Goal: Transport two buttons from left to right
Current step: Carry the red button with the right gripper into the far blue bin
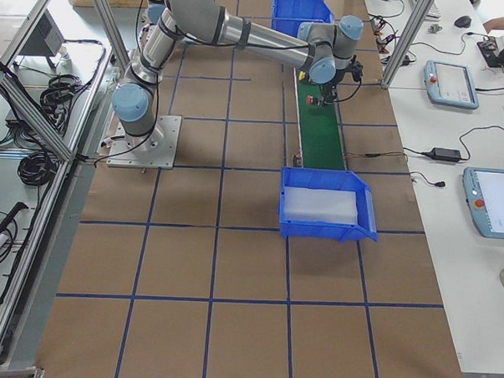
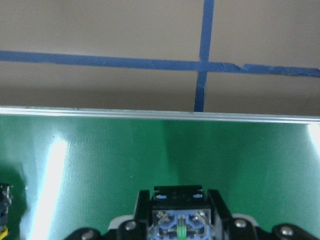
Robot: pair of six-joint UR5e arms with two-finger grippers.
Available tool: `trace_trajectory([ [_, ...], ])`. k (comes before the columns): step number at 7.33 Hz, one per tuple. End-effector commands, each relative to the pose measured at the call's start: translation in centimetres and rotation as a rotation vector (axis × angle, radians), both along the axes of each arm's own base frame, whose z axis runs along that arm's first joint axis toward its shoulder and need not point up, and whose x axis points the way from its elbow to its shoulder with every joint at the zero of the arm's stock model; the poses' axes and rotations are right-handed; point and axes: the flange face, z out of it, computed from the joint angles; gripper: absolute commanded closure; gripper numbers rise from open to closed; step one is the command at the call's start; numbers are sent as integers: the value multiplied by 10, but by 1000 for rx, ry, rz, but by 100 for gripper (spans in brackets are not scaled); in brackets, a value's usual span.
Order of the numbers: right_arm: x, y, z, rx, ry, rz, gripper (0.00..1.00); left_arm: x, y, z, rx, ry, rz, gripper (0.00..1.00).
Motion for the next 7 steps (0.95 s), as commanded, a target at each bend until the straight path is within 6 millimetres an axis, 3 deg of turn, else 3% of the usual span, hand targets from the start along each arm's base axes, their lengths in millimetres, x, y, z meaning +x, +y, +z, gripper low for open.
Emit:
trace_trajectory([
  [1,-37,3,70,-25,32,33,92,0,0,-1,2,0,1,0],
  [3,-124,8,100,1,40,11,92,0,0,0,0,0,1,0],
  [5,-222,17,111,13,47,19,92,0,0,0,0,0,1,0],
  [7,-315,29,109,15,49,49,92,0,0,0,0,0,1,0],
])
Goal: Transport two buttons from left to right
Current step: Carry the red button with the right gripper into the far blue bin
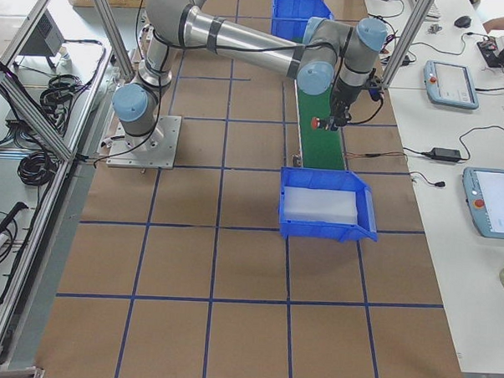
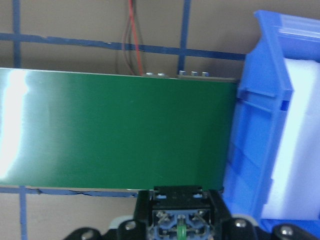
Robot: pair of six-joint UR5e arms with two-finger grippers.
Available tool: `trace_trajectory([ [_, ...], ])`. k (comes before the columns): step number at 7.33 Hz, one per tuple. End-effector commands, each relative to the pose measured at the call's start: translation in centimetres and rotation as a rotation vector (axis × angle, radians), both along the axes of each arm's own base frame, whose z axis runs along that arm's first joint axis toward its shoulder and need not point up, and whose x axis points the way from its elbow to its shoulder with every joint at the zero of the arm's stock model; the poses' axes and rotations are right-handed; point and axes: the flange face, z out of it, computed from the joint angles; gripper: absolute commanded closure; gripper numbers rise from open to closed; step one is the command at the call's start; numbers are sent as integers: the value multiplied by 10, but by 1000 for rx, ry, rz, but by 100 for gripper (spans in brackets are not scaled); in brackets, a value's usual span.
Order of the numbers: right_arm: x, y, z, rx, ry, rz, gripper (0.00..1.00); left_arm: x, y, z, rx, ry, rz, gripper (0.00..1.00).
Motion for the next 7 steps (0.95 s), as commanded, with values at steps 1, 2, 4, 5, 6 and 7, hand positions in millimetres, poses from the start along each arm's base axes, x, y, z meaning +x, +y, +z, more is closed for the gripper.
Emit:
trace_trajectory([
  [1,-104,13,-8,-1,9,26,92,0,0,0,-1,0,0,0],
  [2,-131,6,-37,9,2,12,92,0,0,0,-1,0,0,0],
  [4,-136,-1,-65,36,-7,8,92,0,0,0,-1,0,0,0],
  [5,-140,-5,-82,43,-10,6,92,0,-1,-1,-1,0,-2,0],
  [6,-151,-2,-84,46,-10,-9,92,0,-1,-1,-2,0,-2,0],
  [7,-168,4,-95,61,-19,-33,92,0,-1,-1,-2,0,-2,0],
])
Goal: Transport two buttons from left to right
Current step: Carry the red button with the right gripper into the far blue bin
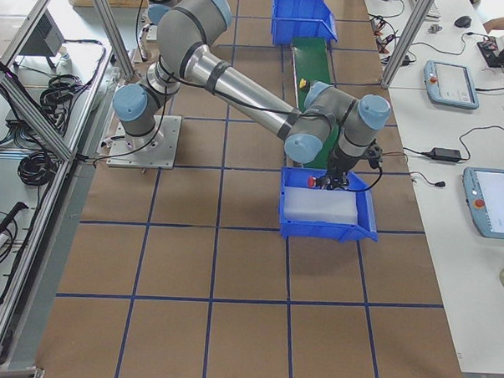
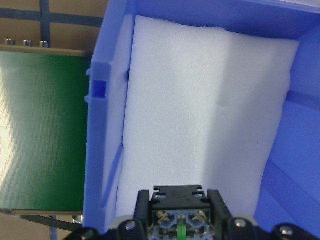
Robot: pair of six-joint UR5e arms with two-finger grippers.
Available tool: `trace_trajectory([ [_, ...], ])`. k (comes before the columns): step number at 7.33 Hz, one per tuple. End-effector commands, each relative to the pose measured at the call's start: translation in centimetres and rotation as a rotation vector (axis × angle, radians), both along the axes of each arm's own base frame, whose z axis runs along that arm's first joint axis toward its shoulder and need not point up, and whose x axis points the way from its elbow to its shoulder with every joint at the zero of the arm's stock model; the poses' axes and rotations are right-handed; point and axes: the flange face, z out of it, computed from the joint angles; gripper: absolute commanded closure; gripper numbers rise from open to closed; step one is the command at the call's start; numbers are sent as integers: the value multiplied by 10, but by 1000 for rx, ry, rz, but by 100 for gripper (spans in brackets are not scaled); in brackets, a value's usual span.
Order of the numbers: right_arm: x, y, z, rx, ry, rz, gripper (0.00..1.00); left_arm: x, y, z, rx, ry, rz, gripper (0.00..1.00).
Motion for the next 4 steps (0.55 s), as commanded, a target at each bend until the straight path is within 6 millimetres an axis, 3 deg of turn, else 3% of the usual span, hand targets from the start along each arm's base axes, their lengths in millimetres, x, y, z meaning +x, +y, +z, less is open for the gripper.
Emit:
trace_trajectory([
  [1,-30,7,-24,24,-24,-42,92,0,0,0,1,0,0,0],
  [2,-30,7,-34,39,-28,-42,91,0,0,0,1,0,0,0],
  [3,-38,5,-58,65,-38,-47,85,0,0,0,1,0,0,0],
  [4,-46,-1,-64,40,-21,-52,79,0,-1,-1,-3,0,-2,0],
])
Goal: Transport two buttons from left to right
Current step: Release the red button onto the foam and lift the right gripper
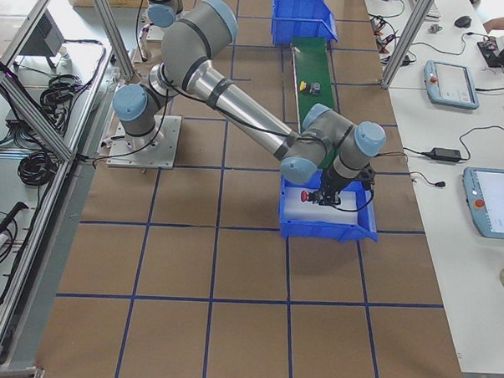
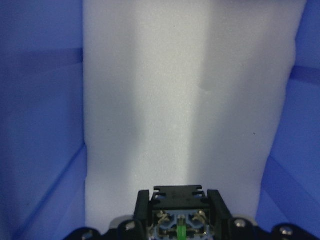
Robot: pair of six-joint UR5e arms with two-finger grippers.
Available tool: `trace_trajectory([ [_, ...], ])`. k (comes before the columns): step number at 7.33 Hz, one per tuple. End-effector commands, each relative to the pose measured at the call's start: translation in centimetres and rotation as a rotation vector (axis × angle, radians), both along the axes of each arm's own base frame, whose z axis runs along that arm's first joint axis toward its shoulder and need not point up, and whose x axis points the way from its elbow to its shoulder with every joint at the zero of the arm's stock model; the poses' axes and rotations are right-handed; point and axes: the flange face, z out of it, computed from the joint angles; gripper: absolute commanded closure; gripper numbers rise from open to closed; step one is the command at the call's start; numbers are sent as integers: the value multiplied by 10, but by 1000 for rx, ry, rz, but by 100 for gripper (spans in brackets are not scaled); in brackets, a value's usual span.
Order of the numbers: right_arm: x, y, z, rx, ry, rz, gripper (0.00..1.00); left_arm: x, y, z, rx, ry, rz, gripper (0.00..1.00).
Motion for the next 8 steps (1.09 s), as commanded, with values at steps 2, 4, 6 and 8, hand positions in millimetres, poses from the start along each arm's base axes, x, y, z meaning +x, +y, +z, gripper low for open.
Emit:
trace_trajectory([
  [2,-11,-6,-24,1,10,-6,74,0,-1,0,-2,0,-1,0],
  [4,-12,-5,-20,17,46,-8,60,0,-2,-1,-4,2,-1,0],
  [6,-8,-7,-17,-4,29,-8,19,0,-1,-1,-4,2,0,0],
  [8,3,-19,16,-48,47,20,0,0,-2,0,-7,2,0,0],
])
